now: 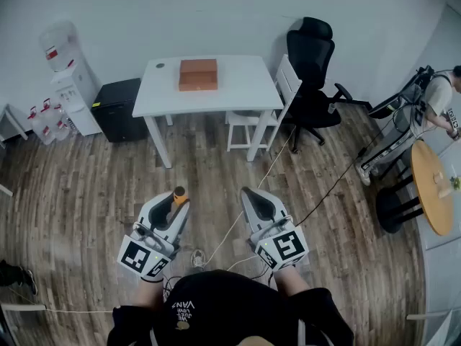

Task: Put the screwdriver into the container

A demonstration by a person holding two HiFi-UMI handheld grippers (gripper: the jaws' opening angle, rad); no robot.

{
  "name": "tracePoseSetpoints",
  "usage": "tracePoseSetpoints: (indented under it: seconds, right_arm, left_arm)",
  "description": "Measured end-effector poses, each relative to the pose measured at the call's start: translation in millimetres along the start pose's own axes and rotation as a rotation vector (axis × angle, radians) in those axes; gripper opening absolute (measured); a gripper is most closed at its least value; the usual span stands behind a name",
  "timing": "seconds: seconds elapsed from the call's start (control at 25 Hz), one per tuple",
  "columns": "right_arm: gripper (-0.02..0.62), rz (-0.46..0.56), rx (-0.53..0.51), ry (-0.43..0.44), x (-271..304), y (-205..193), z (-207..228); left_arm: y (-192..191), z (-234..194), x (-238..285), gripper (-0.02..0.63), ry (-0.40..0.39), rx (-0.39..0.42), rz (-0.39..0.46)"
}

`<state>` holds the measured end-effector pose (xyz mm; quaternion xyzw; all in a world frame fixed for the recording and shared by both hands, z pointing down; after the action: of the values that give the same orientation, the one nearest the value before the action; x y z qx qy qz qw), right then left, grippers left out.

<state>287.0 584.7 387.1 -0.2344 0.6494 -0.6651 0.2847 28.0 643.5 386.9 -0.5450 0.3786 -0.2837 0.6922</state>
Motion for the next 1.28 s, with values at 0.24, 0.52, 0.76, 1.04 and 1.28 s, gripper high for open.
tracePoseSetpoints:
  seconds: [0.24,0.52,0.76,1.04,1.28]
  right_arm:
    - [0.012,0.009,0.010,0.003,10.5,-1.0,2.3]
    - [0.012,0.012,0.021,-0.002,33.4,-4.4,6.3]
    - [0.012,0.003,0.012,-0.034,74.0,-6.2,9.5]
    - [0.012,-0.004,0.010,-0.090,132.6,-9.2,9.8]
    - [0.012,-0.015,0.015,-0.104,164.7,-11.4,10.6]
  left_arm:
    - [-1.2,-11.3,2.8,0.114,0.004,-0.005,0.005]
    - [-11.2,-34.3,9.8,0.114,-0.004,-0.023,-0.002]
    - [-21.8,-78.8,20.8,0.114,-0.025,-0.034,-0.010]
    - [-35.2,-144.9,35.0,0.114,-0.079,-0.052,-0.026]
    - [-39.2,-179.6,47.6,0.114,-0.122,-0.048,-0.036]
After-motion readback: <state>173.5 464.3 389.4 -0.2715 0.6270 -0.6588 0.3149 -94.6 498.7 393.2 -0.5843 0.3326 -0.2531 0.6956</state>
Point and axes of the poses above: the fingertips, and each gripper's own axes: x forward along the fingers, z to its right, y out of its top, the point moved 10 cm from there along -x, backward along the fingers, and after that the axes turned 4 degrees about x, right-handed, at the moved point
